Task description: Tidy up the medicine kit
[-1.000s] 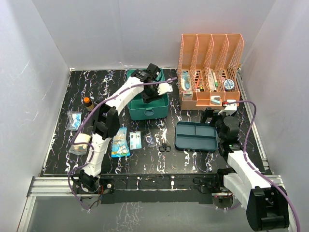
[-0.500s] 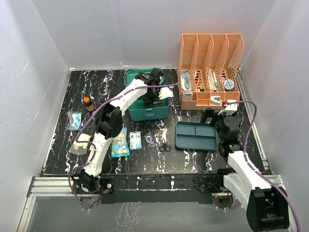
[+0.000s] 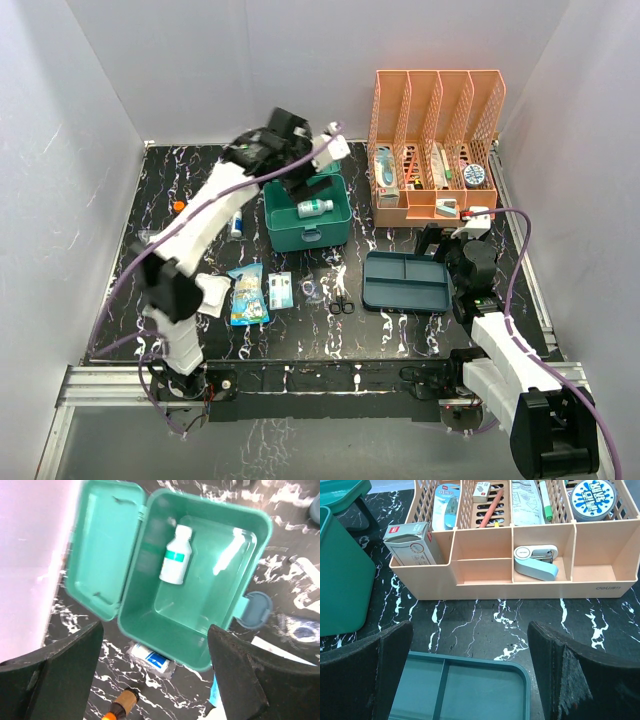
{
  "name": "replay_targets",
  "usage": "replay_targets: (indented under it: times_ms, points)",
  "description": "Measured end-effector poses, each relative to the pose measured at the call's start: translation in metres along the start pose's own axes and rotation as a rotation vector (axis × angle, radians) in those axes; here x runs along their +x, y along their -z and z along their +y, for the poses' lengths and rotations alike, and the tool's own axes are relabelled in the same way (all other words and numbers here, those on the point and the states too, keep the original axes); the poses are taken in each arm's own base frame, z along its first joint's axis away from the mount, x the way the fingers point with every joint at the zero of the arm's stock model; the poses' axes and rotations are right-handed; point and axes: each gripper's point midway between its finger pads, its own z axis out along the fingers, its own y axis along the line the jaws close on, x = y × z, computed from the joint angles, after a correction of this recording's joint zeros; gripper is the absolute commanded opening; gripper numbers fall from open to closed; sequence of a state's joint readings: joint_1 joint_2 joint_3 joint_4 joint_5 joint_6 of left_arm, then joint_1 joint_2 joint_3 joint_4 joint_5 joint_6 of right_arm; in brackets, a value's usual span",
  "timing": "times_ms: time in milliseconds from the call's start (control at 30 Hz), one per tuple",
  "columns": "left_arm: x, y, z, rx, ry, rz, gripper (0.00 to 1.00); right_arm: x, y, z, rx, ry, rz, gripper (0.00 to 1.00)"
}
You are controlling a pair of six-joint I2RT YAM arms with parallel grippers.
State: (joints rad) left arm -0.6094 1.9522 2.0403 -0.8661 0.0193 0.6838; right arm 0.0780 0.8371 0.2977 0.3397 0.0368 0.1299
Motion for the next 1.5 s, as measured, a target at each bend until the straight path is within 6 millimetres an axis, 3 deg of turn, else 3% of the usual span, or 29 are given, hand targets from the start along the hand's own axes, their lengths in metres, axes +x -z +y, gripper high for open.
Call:
replay_targets:
  times_ms: [100, 167, 233, 300, 367, 433, 533, 633, 733, 867, 1200, 1500]
  points:
    - [-0.016, 0.080, 0.017, -0.130, 0.081, -0.177, 0.87, 0.000, 0.000, 0.001, -0.003, 0.000, 0.001, 0.98]
    - [-0.005, 0.125, 0.031, -0.220, 0.169, -0.284, 0.87, 0.000, 0.000, 0.001, -0.004, -0.001, 0.000, 0.98]
    - [0.035, 0.156, 0.054, -0.336, 0.296, -0.332, 0.88, -0.002, 0.001, 0.001, -0.006, -0.001, -0.005, 0.98]
    - [0.093, 0.165, 0.076, -0.455, 0.447, -0.324, 0.87, -0.004, 0.001, 0.002, -0.010, -0.001, -0.012, 0.98]
    - [0.150, 0.157, 0.088, -0.534, 0.589, -0.280, 0.88, -0.005, 0.002, 0.004, -0.013, -0.003, -0.016, 0.98]
    - [0.205, 0.125, 0.086, -0.555, 0.736, -0.225, 0.87, -0.005, 0.002, 0.005, -0.016, -0.003, -0.016, 0.98]
    - [0.262, 0.079, 0.065, -0.522, 0.898, -0.149, 0.86, -0.004, 0.002, 0.006, -0.019, -0.002, -0.013, 0.98]
    - [0.300, 0.052, 0.052, -0.520, 1.033, -0.118, 0.86, -0.003, 0.003, 0.006, -0.019, -0.001, -0.001, 0.98]
    - [0.315, 0.046, 0.053, -0.564, 1.097, -0.148, 0.87, -0.010, 0.002, 0.008, -0.022, 0.000, -0.011, 0.99]
    - [0.320, 0.037, 0.060, -0.599, 1.119, -0.195, 0.87, -0.017, 0.001, 0.009, -0.025, -0.001, -0.027, 0.98]
    - [0.347, -0.010, 0.058, -0.597, 1.191, -0.172, 0.87, -0.015, 0.000, 0.009, -0.026, 0.000, -0.021, 0.98]
    - [0.366, -0.029, 0.065, -0.643, 1.206, -0.163, 0.83, -0.014, 0.000, 0.010, -0.029, 0.001, -0.016, 0.98]
